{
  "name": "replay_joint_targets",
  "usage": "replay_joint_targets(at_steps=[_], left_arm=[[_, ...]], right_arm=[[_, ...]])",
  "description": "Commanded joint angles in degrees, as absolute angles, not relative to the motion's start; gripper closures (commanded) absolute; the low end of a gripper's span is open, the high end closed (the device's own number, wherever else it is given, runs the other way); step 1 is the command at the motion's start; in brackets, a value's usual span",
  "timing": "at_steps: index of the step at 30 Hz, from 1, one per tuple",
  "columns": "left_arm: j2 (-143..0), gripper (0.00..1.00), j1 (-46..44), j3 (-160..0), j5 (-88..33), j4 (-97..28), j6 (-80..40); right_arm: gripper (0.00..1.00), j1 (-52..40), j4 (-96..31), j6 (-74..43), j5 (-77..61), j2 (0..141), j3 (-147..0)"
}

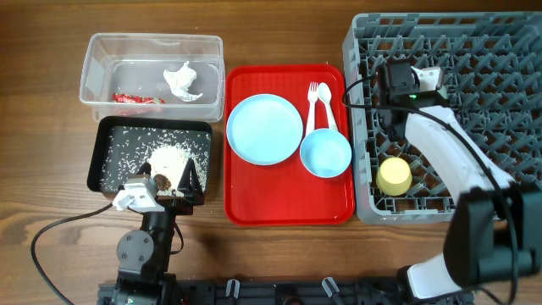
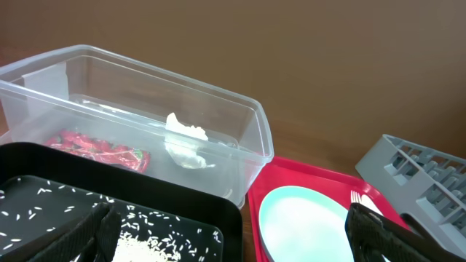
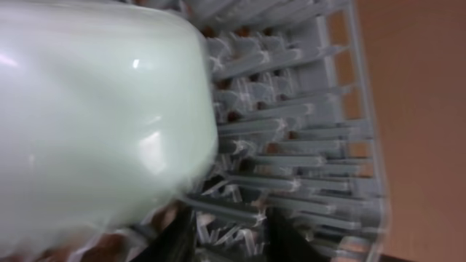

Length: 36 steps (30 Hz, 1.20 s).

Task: Sort waste into correct bins and load items into the dishwasher rack
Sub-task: 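Lower the pale green bowl into the rack and open the right gripper, then grasp the light blue bowl with the right gripper and lift it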

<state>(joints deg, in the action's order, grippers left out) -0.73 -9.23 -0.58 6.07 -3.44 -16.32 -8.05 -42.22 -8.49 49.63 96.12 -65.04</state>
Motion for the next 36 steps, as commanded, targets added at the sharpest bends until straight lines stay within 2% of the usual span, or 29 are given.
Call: replay_joint_targets(at_steps=[1, 4, 5, 7, 10, 13, 18, 21, 23, 25, 26, 28, 30, 34, 36], left_arm=[[-0.4, 0.0, -8.9, -0.3, 5.6, -3.5, -15.4], [-0.4, 0.0, -8.9, -0.3, 5.6, -3.5, -15.4], [-0.4, 0.0, -8.9, -0.3, 5.6, -3.5, -15.4], [-0.4, 0.0, -8.9, -0.3, 5.6, -3.5, -15.4], [-0.4, 0.0, -8.9, -0.3, 5.6, -3.5, -15.4], [-0.4, 0.0, -8.9, -0.3, 5.6, -3.5, -15.4], [-0.4, 0.0, -8.9, -0.3, 5.6, -3.5, -15.4], [-0.4, 0.0, -8.9, -0.3, 5.6, -3.5, -15.4], [-0.4, 0.0, -8.9, -0.3, 5.6, -3.5, -15.4], [-0.4, 0.0, -8.9, -0.3, 5.6, -3.5, -15.4], [-0.4, 0.0, -8.9, -0.3, 5.6, -3.5, -15.4], [-0.4, 0.0, -8.9, -0.3, 5.6, -3.5, -15.4], [-0.4, 0.0, -8.9, -0.3, 5.6, -3.5, -15.4], [-0.4, 0.0, -8.9, -0.3, 5.6, -3.5, -15.4], [-0.4, 0.0, -8.9, -0.3, 5.6, -3.5, -15.4]], right_arm=[[0.5, -8.0, -43.7, -10.1, 35.0, 87.1, -68.8], [0.5, -8.1, -46.5, -10.1, 21.3, 80.4, -71.1], [0.5, -8.1, -48.0, -10.3, 11.8, 76.7, -71.3], [0.54, -8.1, -51.7, -12.3, 1.1, 73.7, -71.3], [0.57, -11.4, -57.1, -10.4, -7.6, 74.0, -70.7], [0.51, -20.7, -57.0, -7.6, -10.1, 76.1, -67.4], [0.52, -30.9, -54.0, -10.1, -10.1, 84.9, -64.0], [0.52, -34.1, -52.9, -7.7, -6.8, 88.8, -64.0], [0.53, -34.5, -51.2, -14.0, -0.6, 89.5, -64.0], [0.52, -33.4, -45.7, -14.9, 2.9, 89.5, -64.0], [0.56, -32.5, -42.5, -13.7, 6.3, 89.5, -64.0], [0.59, -30.4, -36.7, -9.3, 12.9, 89.6, -64.0], [0.61, -28.2, -33.2, -1.7, 13.3, 90.1, -64.0], [0.64, -25.5, -32.2, 23.4, 13.1, 94.0, -64.0], [0.64, -25.4, -32.0, 30.9, 10.8, 96.7, -64.0]])
